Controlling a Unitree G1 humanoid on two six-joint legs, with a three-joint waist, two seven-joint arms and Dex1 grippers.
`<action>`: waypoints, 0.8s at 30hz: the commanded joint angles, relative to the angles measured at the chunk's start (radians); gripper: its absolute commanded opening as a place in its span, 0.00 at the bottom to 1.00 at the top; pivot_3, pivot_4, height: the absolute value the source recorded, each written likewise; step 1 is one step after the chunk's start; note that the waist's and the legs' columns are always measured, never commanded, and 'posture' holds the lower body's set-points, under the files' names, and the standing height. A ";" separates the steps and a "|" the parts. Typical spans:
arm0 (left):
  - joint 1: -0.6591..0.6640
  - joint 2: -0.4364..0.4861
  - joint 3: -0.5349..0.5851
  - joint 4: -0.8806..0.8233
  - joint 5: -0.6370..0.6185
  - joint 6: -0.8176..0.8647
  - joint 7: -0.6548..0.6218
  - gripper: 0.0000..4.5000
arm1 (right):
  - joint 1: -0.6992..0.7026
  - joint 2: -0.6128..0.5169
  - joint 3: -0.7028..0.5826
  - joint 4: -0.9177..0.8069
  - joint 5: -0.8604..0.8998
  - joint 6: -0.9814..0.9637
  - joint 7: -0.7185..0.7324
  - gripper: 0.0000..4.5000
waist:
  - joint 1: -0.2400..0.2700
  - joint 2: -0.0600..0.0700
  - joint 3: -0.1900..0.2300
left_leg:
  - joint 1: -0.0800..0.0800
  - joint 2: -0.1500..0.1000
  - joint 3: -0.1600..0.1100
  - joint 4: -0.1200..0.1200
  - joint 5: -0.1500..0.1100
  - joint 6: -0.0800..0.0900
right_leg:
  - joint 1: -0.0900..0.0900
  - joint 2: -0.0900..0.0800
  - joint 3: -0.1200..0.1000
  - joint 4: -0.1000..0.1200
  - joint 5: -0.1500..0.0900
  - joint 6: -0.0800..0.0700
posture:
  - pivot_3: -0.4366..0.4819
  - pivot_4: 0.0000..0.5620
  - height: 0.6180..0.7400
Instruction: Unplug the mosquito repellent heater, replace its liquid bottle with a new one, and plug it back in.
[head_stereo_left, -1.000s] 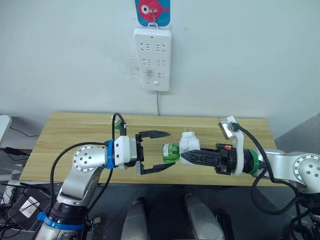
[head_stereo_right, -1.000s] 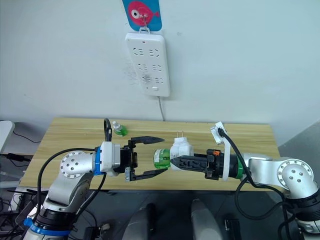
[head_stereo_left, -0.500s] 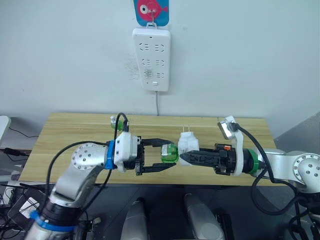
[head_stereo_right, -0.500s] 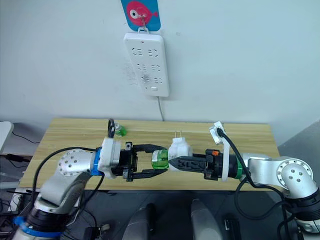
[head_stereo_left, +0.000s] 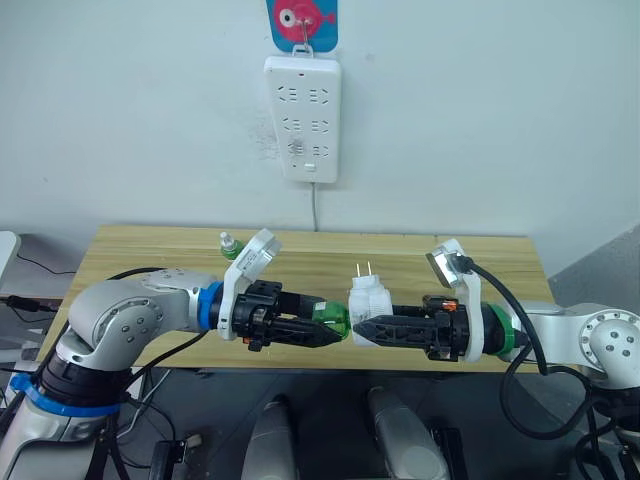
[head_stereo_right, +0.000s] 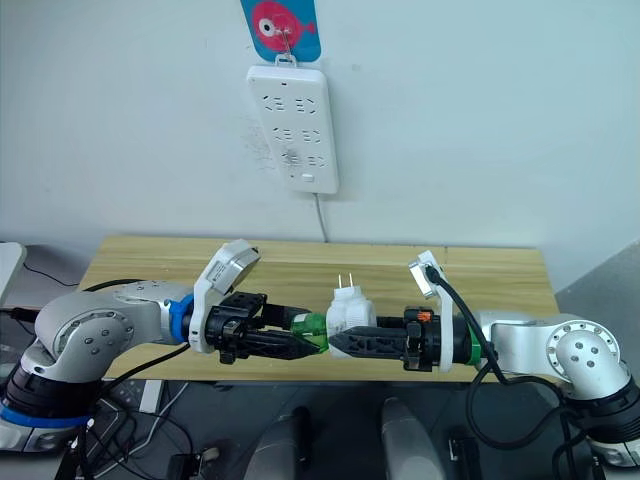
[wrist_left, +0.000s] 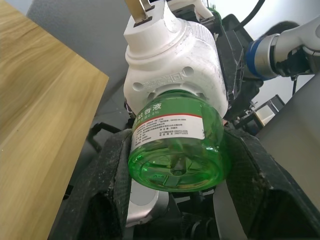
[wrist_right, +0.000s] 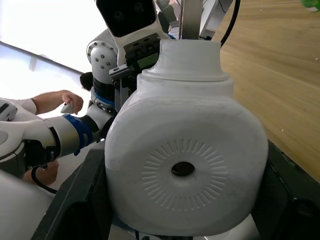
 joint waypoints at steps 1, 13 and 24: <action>0.050 -0.003 0.052 -0.033 0.057 -0.064 0.014 0.51 | 0.010 -0.023 -0.036 -0.023 0.010 -0.006 -0.005 0.68 | 0.000 0.000 0.000 | 0.000 0.000 0.000 0.000 0.000 0.000 | 0.000 0.000 0.000 0.000 0.000 0.000 | 0.26 0.49 0.96; 0.301 -0.162 0.025 -0.022 0.671 -1.068 -0.084 0.95 | 0.025 -0.029 -0.044 -0.023 0.027 -0.013 -0.020 0.68 | 0.003 0.000 0.000 | 0.000 -0.001 0.005 0.000 0.000 0.000 | 0.000 -0.002 0.003 -0.002 0.000 -0.002 | 0.26 0.49 0.96; 0.376 -0.263 -0.008 0.034 0.758 -1.336 -0.065 0.95 | 0.016 -0.017 -0.037 -0.023 0.028 -0.013 -0.023 0.68 | 0.001 0.000 0.000 | 0.000 -0.001 0.005 0.001 0.000 0.000 | 0.000 -0.002 0.004 -0.002 -0.001 -0.002 | 0.26 0.49 0.96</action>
